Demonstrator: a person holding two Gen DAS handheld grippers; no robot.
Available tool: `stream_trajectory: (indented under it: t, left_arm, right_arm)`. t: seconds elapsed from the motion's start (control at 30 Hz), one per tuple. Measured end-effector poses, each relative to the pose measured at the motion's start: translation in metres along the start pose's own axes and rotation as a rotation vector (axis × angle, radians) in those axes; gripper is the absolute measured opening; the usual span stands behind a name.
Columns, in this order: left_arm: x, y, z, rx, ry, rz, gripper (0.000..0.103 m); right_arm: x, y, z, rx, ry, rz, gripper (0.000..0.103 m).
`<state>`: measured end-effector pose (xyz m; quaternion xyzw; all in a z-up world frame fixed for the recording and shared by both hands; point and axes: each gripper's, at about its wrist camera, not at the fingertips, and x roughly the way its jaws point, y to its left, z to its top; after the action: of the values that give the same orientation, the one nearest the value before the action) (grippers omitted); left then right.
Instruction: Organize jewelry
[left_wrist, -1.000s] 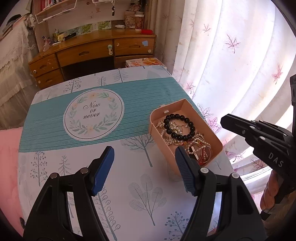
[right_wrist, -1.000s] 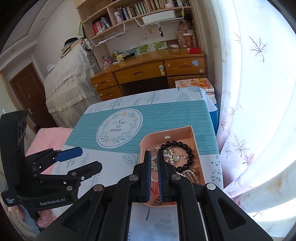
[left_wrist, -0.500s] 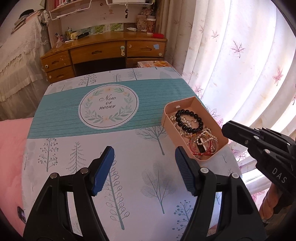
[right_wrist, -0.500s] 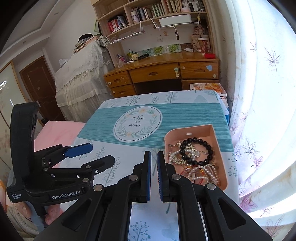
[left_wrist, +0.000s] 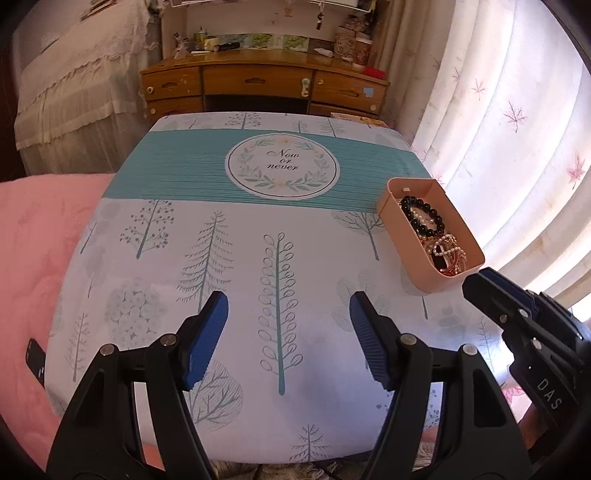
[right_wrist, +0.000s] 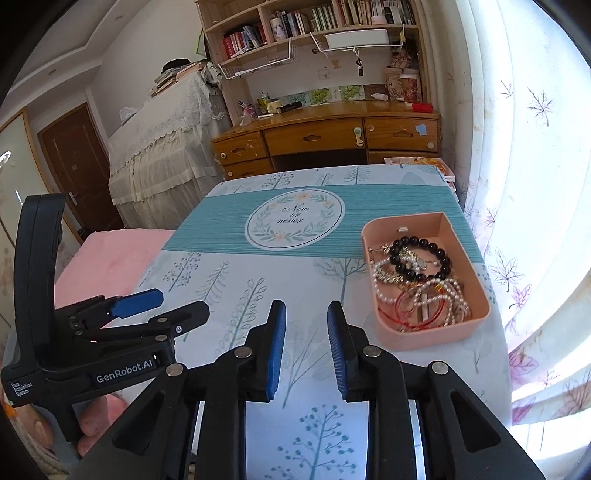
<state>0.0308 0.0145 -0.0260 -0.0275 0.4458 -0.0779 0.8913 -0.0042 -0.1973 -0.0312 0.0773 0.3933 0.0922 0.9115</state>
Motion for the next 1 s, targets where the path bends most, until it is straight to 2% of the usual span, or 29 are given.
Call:
stream_trajectory:
  t: [0.13, 0.23, 0.37, 1.0]
  left_arm:
    - [-0.018, 0.007, -0.012, -0.015, -0.044, 0.027, 0.067]
    - [-0.030, 0.007, -0.018, -0.010, -0.075, 0.031, 0.077]
    - [-0.043, 0.006, -0.021, -0.019, -0.115, 0.044, 0.078]
    - [-0.064, -0.010, -0.027, 0.021, -0.186, 0.097, 0.078]
  right_arm:
    - [-0.009, 0.018, -0.015, -0.015, -0.009, 0.008, 0.027]
    - [-0.019, 0.026, -0.021, -0.021, -0.030, 0.000, 0.033]
    - [-0.028, 0.032, -0.024, -0.022, -0.050, -0.011, 0.033]
    - [-0.045, 0.047, -0.028, -0.061, -0.086, -0.017, 0.033]
